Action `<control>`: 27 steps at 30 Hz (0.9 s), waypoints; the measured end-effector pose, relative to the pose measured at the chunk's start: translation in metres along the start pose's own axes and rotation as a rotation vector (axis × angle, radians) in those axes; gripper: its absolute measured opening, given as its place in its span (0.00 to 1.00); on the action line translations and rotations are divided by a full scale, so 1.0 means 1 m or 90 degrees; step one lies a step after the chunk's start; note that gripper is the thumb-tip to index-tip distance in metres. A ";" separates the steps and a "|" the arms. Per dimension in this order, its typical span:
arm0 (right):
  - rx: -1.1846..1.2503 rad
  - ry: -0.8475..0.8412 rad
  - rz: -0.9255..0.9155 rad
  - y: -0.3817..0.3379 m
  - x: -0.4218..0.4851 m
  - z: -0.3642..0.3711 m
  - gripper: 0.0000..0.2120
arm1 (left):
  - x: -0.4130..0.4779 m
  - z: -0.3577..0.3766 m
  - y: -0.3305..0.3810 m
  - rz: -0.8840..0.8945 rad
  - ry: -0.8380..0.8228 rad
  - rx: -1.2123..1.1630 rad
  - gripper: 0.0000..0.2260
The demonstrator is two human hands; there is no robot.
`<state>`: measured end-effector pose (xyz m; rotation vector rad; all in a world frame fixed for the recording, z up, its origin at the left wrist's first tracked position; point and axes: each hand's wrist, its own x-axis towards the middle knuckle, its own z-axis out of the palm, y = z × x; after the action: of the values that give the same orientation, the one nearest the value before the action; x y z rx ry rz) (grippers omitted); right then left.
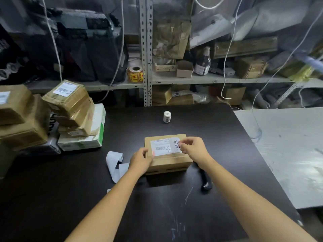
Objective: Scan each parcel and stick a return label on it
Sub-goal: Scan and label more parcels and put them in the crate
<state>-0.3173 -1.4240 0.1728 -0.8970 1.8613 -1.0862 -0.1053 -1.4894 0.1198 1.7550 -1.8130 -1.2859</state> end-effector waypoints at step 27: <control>0.079 -0.036 0.164 0.035 0.023 -0.007 0.05 | 0.019 0.004 -0.008 0.004 0.019 -0.105 0.25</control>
<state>-0.3402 -1.4281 0.1369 -0.5917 1.7842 -0.9942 -0.1069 -1.5038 0.1052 1.6690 -1.6441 -1.3576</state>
